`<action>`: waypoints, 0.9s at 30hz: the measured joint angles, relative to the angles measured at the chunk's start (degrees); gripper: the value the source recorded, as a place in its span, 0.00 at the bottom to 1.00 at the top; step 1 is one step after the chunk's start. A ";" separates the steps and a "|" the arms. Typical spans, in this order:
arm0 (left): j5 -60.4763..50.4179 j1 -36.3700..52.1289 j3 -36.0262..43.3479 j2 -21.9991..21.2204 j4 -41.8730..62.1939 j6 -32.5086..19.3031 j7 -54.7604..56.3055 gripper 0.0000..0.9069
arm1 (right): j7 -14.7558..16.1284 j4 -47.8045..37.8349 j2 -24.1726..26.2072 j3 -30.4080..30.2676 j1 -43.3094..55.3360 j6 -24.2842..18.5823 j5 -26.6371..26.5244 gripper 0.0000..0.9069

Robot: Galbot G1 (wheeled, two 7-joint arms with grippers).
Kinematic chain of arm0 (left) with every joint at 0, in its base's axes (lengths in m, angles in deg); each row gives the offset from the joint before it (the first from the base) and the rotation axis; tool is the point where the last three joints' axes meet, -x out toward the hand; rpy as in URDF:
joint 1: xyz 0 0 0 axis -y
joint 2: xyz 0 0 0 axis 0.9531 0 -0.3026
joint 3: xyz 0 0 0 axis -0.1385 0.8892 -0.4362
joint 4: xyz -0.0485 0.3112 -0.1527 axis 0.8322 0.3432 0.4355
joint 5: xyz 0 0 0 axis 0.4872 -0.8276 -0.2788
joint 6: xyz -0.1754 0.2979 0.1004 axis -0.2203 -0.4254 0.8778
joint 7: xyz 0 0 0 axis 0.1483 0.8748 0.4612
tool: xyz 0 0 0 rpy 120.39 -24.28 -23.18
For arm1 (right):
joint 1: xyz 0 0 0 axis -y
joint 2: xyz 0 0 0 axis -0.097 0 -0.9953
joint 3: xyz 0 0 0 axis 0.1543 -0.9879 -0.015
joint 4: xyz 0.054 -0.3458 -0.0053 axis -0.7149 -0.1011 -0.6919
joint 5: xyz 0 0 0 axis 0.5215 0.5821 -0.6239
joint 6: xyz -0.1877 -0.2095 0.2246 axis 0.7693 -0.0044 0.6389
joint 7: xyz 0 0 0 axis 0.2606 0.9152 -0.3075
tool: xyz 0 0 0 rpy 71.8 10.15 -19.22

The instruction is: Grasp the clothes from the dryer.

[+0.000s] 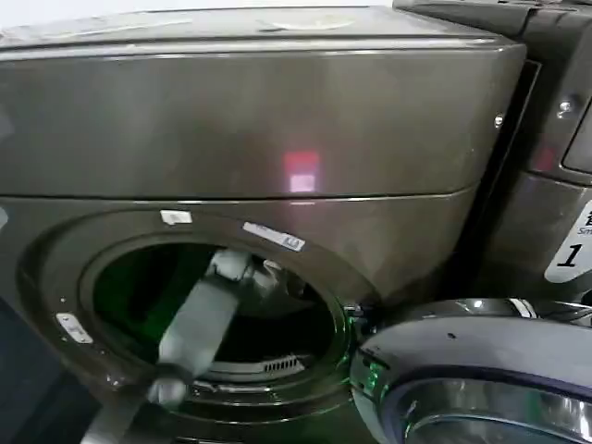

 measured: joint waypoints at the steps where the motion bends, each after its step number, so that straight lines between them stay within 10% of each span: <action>1: -1.08 0.69 1.17 -0.19 0.94 -0.14 -0.82 1.00 | 0.00 0.06 -0.08 -0.05 0.00 0.05 0.01 1.00; 19: -10.15 7.00 14.91 -0.72 9.54 -4.31 -8.34 0.98 | 0.02 0.43 -0.56 -0.34 -0.11 1.76 0.40 1.00; 21: -9.29 7.10 16.17 -0.83 9.64 -5.37 -8.81 0.16 | -0.01 0.27 -0.45 -0.41 -0.04 1.83 0.42 1.00; 27: -6.90 7.23 18.16 -0.91 10.22 -7.60 -10.09 0.00 | -0.22 -0.07 0.08 -0.69 0.40 2.08 0.42 1.00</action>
